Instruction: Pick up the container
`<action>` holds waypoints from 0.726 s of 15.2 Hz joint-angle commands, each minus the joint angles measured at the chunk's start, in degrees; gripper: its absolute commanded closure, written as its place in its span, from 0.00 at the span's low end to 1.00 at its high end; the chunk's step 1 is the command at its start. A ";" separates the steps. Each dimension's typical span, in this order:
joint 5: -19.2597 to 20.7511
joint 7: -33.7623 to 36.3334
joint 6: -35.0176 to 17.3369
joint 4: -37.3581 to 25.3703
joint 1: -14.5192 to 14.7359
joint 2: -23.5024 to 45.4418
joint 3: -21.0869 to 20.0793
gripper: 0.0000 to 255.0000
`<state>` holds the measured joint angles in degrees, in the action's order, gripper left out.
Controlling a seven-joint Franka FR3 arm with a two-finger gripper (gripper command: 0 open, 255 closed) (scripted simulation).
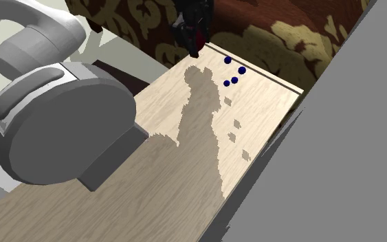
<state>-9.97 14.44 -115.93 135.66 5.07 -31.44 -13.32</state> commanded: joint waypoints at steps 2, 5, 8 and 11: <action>0.22 0.02 2.34 -2.09 -0.12 -0.22 0.32 1.00; 0.44 0.17 4.63 -4.41 -0.23 -0.20 0.53 1.00; 0.66 0.32 6.90 -6.82 -0.33 -0.06 0.72 1.00; 0.74 0.38 7.77 -7.76 -0.38 0.02 0.79 1.00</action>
